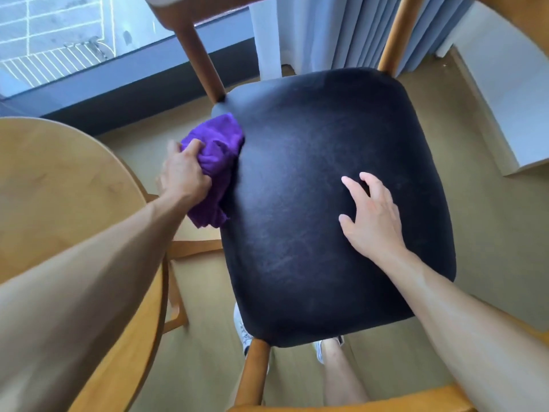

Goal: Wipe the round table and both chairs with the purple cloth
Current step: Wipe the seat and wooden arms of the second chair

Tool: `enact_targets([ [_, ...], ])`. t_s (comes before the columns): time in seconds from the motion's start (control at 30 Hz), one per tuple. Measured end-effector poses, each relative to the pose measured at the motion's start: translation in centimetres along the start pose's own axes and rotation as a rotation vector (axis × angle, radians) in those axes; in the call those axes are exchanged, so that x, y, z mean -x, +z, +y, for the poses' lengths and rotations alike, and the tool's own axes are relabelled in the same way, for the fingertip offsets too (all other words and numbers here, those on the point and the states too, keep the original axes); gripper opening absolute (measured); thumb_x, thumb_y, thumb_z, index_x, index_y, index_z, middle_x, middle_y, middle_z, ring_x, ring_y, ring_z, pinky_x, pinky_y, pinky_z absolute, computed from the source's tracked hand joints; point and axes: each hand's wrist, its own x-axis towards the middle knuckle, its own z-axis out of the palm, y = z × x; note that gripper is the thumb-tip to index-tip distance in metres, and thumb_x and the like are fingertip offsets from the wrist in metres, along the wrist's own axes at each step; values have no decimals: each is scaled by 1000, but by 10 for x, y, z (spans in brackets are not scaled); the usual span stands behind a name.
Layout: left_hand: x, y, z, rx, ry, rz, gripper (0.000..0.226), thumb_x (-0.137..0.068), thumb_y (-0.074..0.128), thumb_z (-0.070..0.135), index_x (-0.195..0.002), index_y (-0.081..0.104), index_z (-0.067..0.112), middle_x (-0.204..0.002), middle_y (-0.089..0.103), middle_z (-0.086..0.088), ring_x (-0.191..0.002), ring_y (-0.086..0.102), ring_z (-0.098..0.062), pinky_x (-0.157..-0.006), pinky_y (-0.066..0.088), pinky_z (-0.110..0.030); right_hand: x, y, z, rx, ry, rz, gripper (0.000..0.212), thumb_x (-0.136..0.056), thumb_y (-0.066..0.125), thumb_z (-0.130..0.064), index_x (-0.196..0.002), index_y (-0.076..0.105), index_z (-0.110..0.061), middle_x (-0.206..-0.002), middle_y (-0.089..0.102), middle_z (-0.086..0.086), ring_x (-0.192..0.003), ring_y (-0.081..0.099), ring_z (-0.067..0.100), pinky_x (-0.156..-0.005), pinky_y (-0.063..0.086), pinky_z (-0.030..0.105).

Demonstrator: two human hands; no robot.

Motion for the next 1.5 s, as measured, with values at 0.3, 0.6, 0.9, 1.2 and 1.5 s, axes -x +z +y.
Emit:
enact_targets([
  [0.3, 157, 33, 21, 17, -45, -97, 40, -79, 60, 16, -117, 50, 24, -118, 43, -9, -92, 60, -41, -76, 52, -43, 0, 3, -2, 24, 1, 16, 72, -88, 64, -17, -151, 33, -30, -161, 19, 1, -147, 19, 22, -114, 30, 44],
  [0.6, 88, 7, 19, 247, 37, -119, 40, -85, 62, 16, -124, 56, 20, -117, 49, -9, -104, 56, -34, -89, 50, -38, 4, 10, -4, 95, -2, 27, 77, -86, 64, -19, -153, 27, -28, -162, 15, 4, -149, 15, 25, -116, 26, 47],
  [0.9, 72, 16, 23, 233, -49, -38, 32, -82, 60, 19, -115, 59, 19, -116, 49, -13, -101, 57, -40, -87, 49, -44, 5, 9, -7, 124, 5, 5, 76, -87, 61, -17, -154, 25, -26, -163, 12, 5, -150, 12, 26, -118, 22, 48],
  [1.2, 175, 24, 54, 281, -309, -290, 46, -79, 69, 31, -122, 53, 27, -107, 42, 0, -105, 58, -34, -92, 43, -34, -1, 3, -8, 72, 6, 42, 60, -95, 56, -19, -151, 36, -26, -162, 22, 4, -148, 21, 25, -115, 27, 47],
  [1.5, 107, 15, 155, 1245, -282, -578, 73, -75, 65, -4, -142, 48, 21, -129, 54, -6, -89, 67, -20, -83, 61, -49, 0, -24, -1, -375, 138, 366, 50, -102, 39, -44, -150, 38, -30, -151, 39, 1, -134, 41, 17, -101, 33, 25],
])
